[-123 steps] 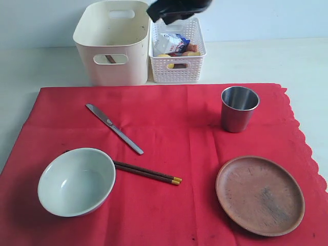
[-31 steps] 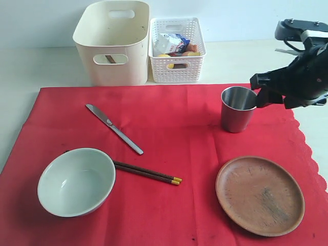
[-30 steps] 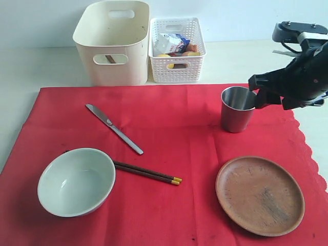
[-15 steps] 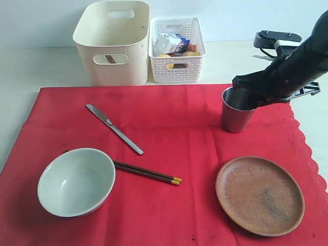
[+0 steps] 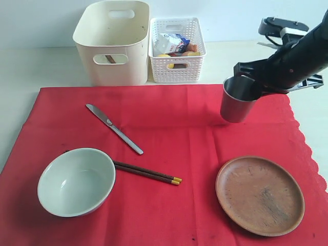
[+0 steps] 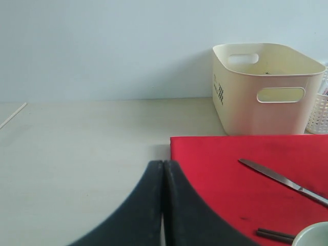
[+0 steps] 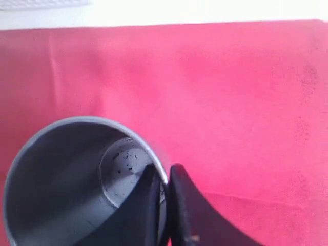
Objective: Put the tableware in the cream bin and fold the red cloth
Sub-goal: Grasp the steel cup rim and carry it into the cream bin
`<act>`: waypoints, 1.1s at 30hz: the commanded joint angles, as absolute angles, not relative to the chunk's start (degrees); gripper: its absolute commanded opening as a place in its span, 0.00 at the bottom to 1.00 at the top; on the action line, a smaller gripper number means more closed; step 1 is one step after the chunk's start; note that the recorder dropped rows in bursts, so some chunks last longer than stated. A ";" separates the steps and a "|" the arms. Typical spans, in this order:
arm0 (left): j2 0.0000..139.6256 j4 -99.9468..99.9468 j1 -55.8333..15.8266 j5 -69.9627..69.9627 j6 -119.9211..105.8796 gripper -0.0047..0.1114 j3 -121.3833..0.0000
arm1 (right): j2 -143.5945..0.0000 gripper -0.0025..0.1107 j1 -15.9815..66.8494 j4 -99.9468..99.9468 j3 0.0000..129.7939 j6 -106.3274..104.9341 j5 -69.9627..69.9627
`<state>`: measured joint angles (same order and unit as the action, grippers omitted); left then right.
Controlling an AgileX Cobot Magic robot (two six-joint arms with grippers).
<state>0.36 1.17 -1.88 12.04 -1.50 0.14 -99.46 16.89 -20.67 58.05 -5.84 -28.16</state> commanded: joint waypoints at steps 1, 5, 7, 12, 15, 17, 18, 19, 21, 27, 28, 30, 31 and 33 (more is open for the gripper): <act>0.00 1.25 -1.74 11.97 -1.29 0.04 0.00 | -94.09 0.02 16.70 -21.01 58.38 -5.92 -28.76; 0.00 1.25 -1.74 11.97 -1.29 0.04 0.00 | -90.39 0.02 16.70 -26.28 58.38 -6.43 -28.64; 0.00 1.25 -1.74 11.97 -1.29 0.04 0.00 | -89.30 0.02 16.70 -31.71 58.38 -10.96 -28.78; 0.00 1.25 -1.74 11.97 -1.29 0.04 0.00 | -89.69 0.02 18.71 -46.19 59.29 -26.21 -27.48; 0.00 1.25 -1.74 11.97 -1.29 0.04 0.00 | -92.09 0.02 21.13 -51.85 61.49 -32.04 -23.04; 0.00 1.25 -1.74 11.97 -1.29 0.04 0.00 | -94.70 0.02 22.71 -55.08 64.46 -35.18 -21.12; 0.00 1.25 -1.74 11.97 -1.29 0.04 0.00 | -96.10 0.02 23.19 -56.53 65.92 -36.19 -20.84; 0.00 1.25 -1.74 11.97 -1.29 0.04 0.00 | -97.49 0.02 23.77 -57.76 67.89 -37.40 -20.59; 0.00 1.25 -1.74 11.97 -1.29 0.04 0.00 | -100.06 0.02 24.87 -59.38 71.80 -39.73 -20.89; 0.00 1.25 -1.74 11.97 -1.29 0.04 0.00 | -107.87 0.02 27.73 -59.58 81.47 -39.87 -21.14; 0.00 1.25 -1.74 11.97 -1.29 0.04 0.00 | -109.16 0.02 28.31 -59.58 83.29 -39.87 -21.04; 0.00 1.25 -1.74 11.97 -1.29 0.04 0.00 | -111.39 0.02 29.10 -59.58 85.89 -39.87 -21.04; 0.00 1.25 -1.74 11.97 -1.29 0.04 0.00 | -112.71 0.02 29.60 -59.58 87.80 -39.87 -21.25; 0.00 1.25 -1.74 11.97 -1.29 0.04 0.00 | -114.26 0.02 30.67 -59.58 90.51 -39.87 -21.25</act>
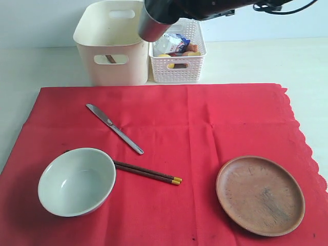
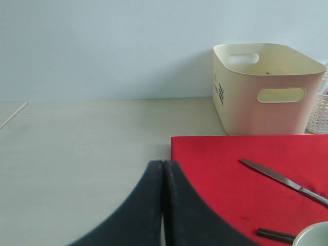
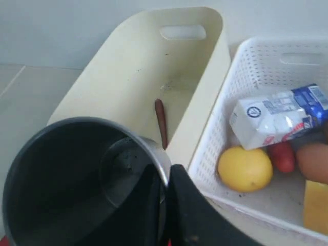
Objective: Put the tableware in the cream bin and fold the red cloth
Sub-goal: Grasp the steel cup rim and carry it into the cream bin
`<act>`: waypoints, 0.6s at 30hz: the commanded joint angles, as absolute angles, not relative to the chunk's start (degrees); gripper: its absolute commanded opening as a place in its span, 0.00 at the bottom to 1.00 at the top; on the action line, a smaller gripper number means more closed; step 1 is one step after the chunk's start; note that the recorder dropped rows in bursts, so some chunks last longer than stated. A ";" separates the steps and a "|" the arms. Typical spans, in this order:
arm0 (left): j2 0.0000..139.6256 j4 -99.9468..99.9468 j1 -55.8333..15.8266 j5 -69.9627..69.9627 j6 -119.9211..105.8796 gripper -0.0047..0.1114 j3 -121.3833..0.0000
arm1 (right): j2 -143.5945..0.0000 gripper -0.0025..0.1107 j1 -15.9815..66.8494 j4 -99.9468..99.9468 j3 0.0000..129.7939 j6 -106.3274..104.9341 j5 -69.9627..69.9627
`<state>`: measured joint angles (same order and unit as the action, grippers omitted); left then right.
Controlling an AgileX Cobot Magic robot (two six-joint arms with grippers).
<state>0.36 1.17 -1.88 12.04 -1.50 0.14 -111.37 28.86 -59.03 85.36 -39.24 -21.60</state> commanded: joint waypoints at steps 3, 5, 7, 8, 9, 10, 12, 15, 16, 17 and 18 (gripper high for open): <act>0.00 1.25 -1.74 11.97 -1.29 0.04 0.00 | -117.03 0.02 32.03 -59.58 94.69 -39.87 -21.25; 0.00 1.25 -1.74 11.97 -1.29 0.04 0.00 | -119.01 0.02 32.65 -59.58 97.13 -39.87 -20.87; 0.00 1.25 -1.74 11.97 -1.29 0.04 0.00 | -121.47 0.02 33.01 -59.58 99.90 -39.87 -20.85; 0.00 1.25 -1.74 11.97 -1.29 0.04 0.00 | -122.50 0.02 33.19 -59.58 100.96 -39.87 -20.85; 0.00 1.25 -1.74 11.97 -1.29 0.04 0.00 | -123.88 0.02 33.37 -59.58 102.16 -39.87 -20.85; 0.00 1.25 -1.74 11.97 -1.29 0.04 0.00 | -125.29 0.02 33.67 -59.58 103.39 -39.87 -20.99; 0.00 1.25 -1.74 11.97 -1.29 0.04 0.00 | -127.67 0.02 34.02 -59.58 105.60 -39.87 -20.99; 0.00 1.25 -1.74 11.97 -1.29 0.04 0.00 | -130.91 0.02 34.32 -59.58 108.61 -39.87 -21.17; 0.00 1.25 -1.74 11.97 -1.29 0.04 0.00 | -131.85 0.02 34.32 -59.58 109.33 -39.87 -20.95; 0.00 1.25 -1.74 11.97 -1.29 0.04 0.00 | -132.64 0.02 34.47 -59.58 110.01 -39.87 -20.78; 0.00 1.25 -1.74 11.97 -1.29 0.04 0.00 | -133.38 0.02 34.62 -59.26 110.45 -39.87 -20.41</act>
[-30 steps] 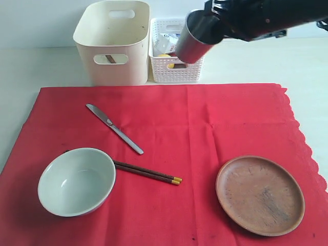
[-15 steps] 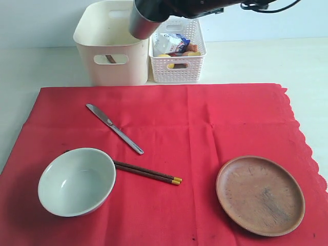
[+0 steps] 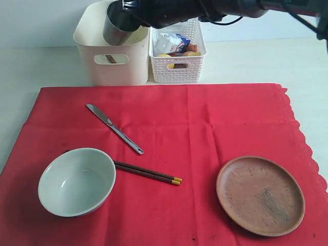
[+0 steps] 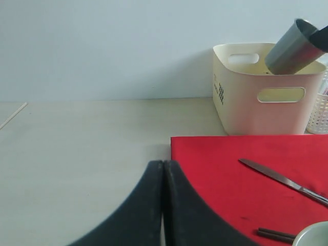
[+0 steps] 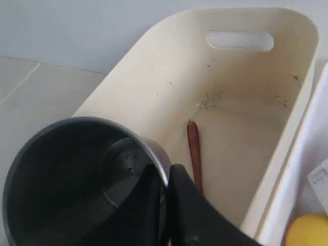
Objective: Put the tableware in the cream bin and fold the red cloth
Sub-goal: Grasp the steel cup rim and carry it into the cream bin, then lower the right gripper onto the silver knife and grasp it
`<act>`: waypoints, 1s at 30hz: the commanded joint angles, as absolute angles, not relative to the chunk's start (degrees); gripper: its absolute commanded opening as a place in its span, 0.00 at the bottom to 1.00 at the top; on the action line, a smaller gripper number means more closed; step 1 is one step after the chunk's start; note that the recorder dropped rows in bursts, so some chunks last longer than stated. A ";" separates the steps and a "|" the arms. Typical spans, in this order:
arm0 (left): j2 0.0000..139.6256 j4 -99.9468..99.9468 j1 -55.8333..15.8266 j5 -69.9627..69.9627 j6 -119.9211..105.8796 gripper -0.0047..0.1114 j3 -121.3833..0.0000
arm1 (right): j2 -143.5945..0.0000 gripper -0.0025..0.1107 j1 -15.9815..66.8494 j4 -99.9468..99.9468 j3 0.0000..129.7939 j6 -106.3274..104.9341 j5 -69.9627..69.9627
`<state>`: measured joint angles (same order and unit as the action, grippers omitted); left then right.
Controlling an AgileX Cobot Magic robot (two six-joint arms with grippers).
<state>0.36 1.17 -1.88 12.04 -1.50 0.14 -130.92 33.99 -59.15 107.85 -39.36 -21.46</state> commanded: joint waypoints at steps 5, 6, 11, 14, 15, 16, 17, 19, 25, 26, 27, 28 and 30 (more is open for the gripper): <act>0.00 1.25 -1.74 11.97 -1.29 0.04 0.00 | -135.38 0.11 34.62 -59.40 111.31 -39.87 -18.77; 0.00 1.25 -1.74 11.97 -1.29 0.04 0.00 | -135.52 0.15 34.62 -59.40 111.31 -39.55 -18.66; 0.00 1.25 -1.74 11.97 -1.29 0.04 0.00 | -135.74 0.39 34.62 -59.50 111.31 -39.43 -18.68; 0.00 1.25 -1.74 11.97 -1.29 0.04 0.00 | -135.49 0.47 34.62 -59.50 111.31 -39.43 -20.33; 0.00 1.25 -1.74 11.97 -1.29 0.04 0.00 | -135.37 0.47 34.37 -58.95 111.31 -39.43 -21.83; 0.00 1.25 -1.74 11.97 -1.29 0.04 0.00 | -134.91 0.47 34.11 -58.61 111.31 -39.43 -22.85; 0.00 1.25 -1.74 11.97 -1.29 0.04 0.00 | -134.42 0.47 33.86 -58.61 111.31 -39.43 -23.46; 0.00 1.25 -1.74 11.97 -1.29 0.04 0.00 | -132.85 0.47 33.31 -57.97 111.31 -39.26 -25.36; 0.00 1.25 -1.74 11.97 -1.29 0.04 0.00 | -124.68 0.43 31.31 -47.93 111.31 -35.03 -36.44; 0.00 1.25 -1.74 11.97 -1.29 0.04 0.00 | -122.90 0.39 31.20 -44.00 111.31 -32.40 -38.26; 0.00 1.25 -1.74 11.97 -1.29 0.04 0.00 | -121.07 0.35 31.20 -39.43 111.31 -29.20 -39.97; 0.00 1.25 -1.74 11.97 -1.29 0.04 0.00 | -119.53 0.31 31.20 -35.64 111.31 -25.88 -41.58; 0.00 1.25 -1.74 11.97 -1.29 0.04 0.00 | -115.98 0.21 31.20 -27.51 111.31 -19.57 -45.06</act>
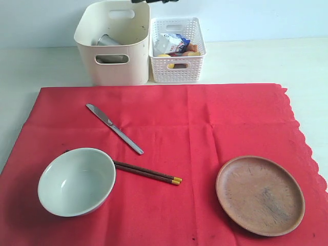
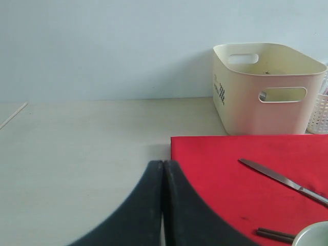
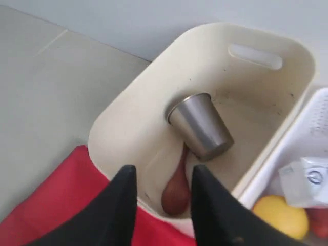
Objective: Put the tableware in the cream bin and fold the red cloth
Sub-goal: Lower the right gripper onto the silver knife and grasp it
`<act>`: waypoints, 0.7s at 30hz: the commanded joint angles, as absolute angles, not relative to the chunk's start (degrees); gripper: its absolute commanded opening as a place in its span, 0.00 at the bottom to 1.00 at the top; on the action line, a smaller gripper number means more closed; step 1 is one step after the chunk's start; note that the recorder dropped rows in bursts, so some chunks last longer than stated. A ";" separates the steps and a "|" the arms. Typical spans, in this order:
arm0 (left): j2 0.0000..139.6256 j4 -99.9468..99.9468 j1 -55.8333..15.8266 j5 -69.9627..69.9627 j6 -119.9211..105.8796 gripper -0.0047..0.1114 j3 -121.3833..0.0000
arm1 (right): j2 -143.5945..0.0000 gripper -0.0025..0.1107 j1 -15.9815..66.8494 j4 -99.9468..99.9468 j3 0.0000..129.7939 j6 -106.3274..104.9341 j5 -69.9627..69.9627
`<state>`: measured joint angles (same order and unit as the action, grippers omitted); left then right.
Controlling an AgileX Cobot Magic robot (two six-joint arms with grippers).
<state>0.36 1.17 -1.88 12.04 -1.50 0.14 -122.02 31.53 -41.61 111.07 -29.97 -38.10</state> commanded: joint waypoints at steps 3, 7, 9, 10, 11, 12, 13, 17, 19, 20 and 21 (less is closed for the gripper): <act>0.00 1.25 -1.74 11.97 -1.29 0.04 0.00 | -110.57 0.09 31.34 -23.36 109.41 -16.03 -48.44; 0.00 1.25 -1.74 11.97 -1.29 0.04 0.00 | -103.70 0.02 31.34 -23.36 102.37 -16.45 -48.32; 0.00 1.25 -1.74 11.97 -1.29 0.04 0.00 | -100.36 0.02 31.34 -23.36 97.55 -17.01 -47.66; 0.00 1.25 -1.74 11.97 -1.29 0.04 0.00 | -98.88 0.02 31.34 -23.36 95.57 -17.37 -47.55; 0.00 1.25 -1.74 11.97 -1.29 0.04 0.00 | -97.60 0.02 31.34 -23.36 92.64 -18.04 -47.42; 0.00 1.25 -1.74 11.97 -1.29 0.04 0.00 | -96.42 0.02 31.34 -23.36 90.68 -17.97 -47.26; 0.00 1.25 -1.74 11.97 -1.29 0.04 0.00 | -94.41 0.02 31.34 -23.82 85.56 -17.97 -46.54; 0.00 1.25 -1.74 11.97 -1.29 0.04 0.00 | -92.18 0.02 33.64 -25.86 70.93 -19.48 -40.95; 0.00 1.25 -1.74 11.97 -1.29 0.04 0.00 | -92.83 0.02 37.40 -25.86 66.92 -19.57 -35.87; 0.00 1.25 -1.74 11.97 -1.29 0.04 0.00 | -93.15 0.02 38.77 -25.86 66.54 -19.57 -35.09; 0.00 1.25 -1.74 11.97 -1.29 0.04 0.00 | -94.77 0.02 41.48 -25.86 66.24 -20.25 -33.65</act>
